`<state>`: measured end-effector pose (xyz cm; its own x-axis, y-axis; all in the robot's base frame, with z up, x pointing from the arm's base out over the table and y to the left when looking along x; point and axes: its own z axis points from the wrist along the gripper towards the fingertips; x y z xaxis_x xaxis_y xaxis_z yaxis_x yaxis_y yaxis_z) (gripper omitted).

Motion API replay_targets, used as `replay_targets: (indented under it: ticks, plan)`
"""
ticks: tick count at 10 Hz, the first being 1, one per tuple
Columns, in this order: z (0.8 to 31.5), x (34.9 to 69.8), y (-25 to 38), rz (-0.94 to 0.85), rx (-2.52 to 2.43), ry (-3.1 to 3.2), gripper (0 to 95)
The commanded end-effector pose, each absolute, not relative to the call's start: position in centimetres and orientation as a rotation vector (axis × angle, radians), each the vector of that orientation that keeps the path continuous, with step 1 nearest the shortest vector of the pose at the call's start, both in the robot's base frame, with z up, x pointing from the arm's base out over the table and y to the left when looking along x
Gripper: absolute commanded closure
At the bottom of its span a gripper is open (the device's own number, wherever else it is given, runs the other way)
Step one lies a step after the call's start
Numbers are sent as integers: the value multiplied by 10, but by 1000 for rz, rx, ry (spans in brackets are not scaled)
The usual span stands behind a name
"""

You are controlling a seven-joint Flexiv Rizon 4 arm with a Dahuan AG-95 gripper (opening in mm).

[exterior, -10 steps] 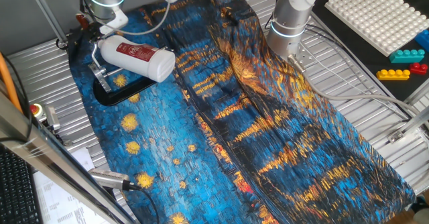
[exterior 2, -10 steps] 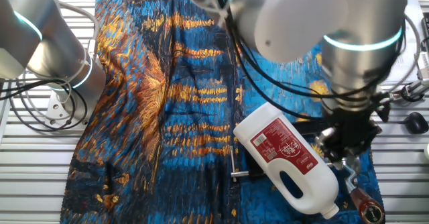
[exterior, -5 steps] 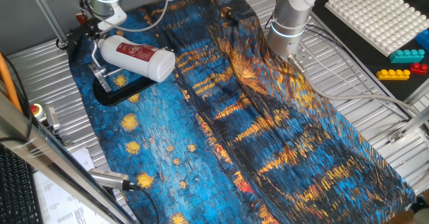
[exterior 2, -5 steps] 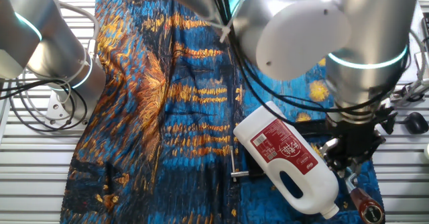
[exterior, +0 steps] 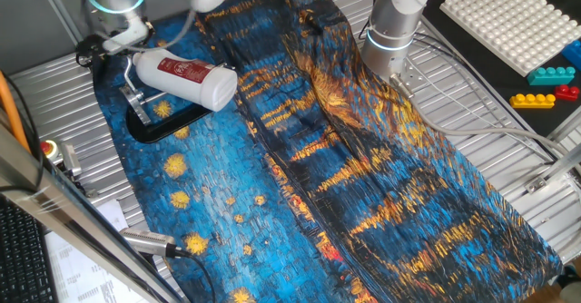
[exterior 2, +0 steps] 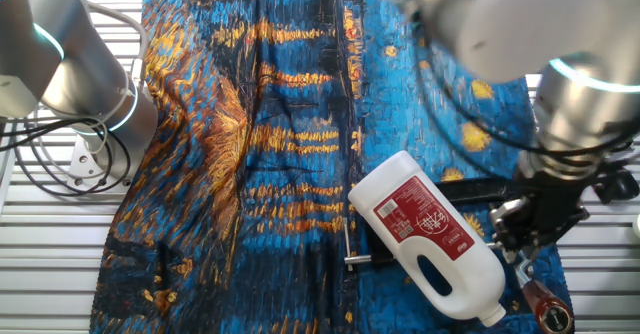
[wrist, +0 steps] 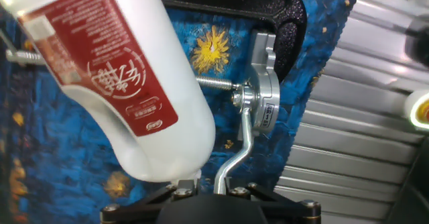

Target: Push down the lever

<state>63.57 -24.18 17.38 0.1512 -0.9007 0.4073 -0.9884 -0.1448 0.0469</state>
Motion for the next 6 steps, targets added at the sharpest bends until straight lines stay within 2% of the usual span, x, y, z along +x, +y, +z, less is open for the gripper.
replay_targets:
  ticks: [1,6]
  plan:
    - [171,636,-242,450,2154,-1822,760]
    - [166,638,-245,459,2154,-1824,760]
